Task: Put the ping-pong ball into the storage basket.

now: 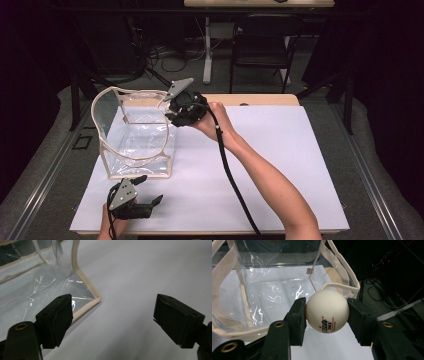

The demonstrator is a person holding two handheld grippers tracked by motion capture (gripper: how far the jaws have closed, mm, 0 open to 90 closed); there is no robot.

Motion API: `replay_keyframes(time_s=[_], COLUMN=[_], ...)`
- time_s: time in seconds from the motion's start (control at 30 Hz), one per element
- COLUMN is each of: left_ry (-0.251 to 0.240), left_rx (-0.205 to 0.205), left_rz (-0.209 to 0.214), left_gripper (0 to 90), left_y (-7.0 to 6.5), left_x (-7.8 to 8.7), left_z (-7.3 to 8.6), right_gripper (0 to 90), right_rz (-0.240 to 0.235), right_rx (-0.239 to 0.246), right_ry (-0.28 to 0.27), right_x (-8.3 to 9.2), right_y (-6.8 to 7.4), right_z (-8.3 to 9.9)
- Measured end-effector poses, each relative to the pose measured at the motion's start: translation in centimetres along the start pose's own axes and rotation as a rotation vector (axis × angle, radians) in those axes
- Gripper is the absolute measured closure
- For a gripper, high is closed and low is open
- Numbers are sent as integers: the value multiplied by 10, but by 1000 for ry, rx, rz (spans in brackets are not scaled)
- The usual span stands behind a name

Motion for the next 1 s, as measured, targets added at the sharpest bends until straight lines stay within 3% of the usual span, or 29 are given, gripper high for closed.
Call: replay_keyframes(time_s=[0.67, 1.0], left_ry=[1, -2], left_rx=[-4, -3], left_rz=[5, 3], left_gripper=[163, 163], left_y=[0, -1], left_x=[0, 0], left_z=[0, 0], right_gripper=[511, 511], right_rz=[-12, -18], right_rx=[10, 23], right_ry=[-6, 10], right_x=[-5, -13], right_y=[4, 13], right_z=[-9, -12])
Point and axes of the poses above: each handheld gripper's, and its own axes: x roughly backward along the jaws, z roughly out of its underside, y roughly to its left, the point moved 8 cm from there along -x, roughly forward along the jaws
